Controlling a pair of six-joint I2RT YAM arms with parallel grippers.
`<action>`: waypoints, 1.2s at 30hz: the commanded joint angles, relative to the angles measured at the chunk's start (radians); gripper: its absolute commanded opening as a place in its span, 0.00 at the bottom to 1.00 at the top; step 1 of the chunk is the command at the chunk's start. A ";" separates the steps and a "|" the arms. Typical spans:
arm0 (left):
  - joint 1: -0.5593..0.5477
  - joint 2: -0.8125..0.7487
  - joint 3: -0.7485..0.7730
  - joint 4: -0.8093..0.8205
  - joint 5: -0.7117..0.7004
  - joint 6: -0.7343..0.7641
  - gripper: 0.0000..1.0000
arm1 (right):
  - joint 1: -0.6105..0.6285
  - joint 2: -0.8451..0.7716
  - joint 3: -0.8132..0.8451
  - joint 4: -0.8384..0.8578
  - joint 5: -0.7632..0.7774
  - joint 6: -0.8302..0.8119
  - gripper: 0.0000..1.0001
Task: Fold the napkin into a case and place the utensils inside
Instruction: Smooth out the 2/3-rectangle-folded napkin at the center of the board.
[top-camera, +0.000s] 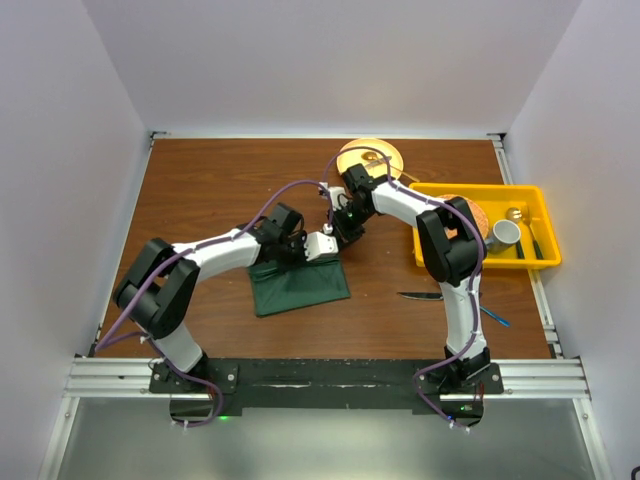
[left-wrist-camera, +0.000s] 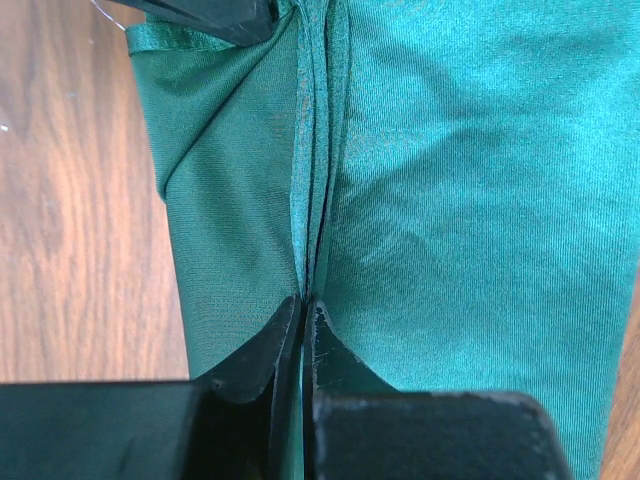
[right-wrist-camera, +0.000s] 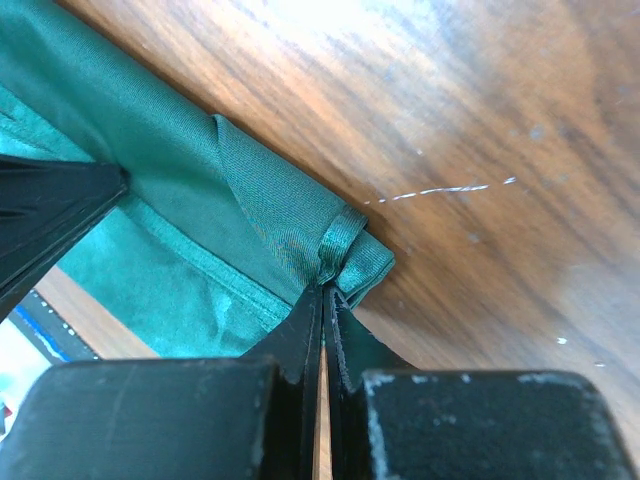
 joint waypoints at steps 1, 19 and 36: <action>-0.004 -0.029 0.043 0.008 0.005 0.001 0.00 | -0.005 -0.017 0.039 -0.016 0.087 -0.046 0.00; -0.030 -0.130 0.045 -0.103 0.040 -0.039 0.00 | 0.004 -0.117 0.021 -0.109 -0.018 0.054 0.00; -0.053 0.019 -0.079 -0.018 0.005 -0.059 0.00 | 0.020 0.035 -0.088 0.009 0.097 0.058 0.00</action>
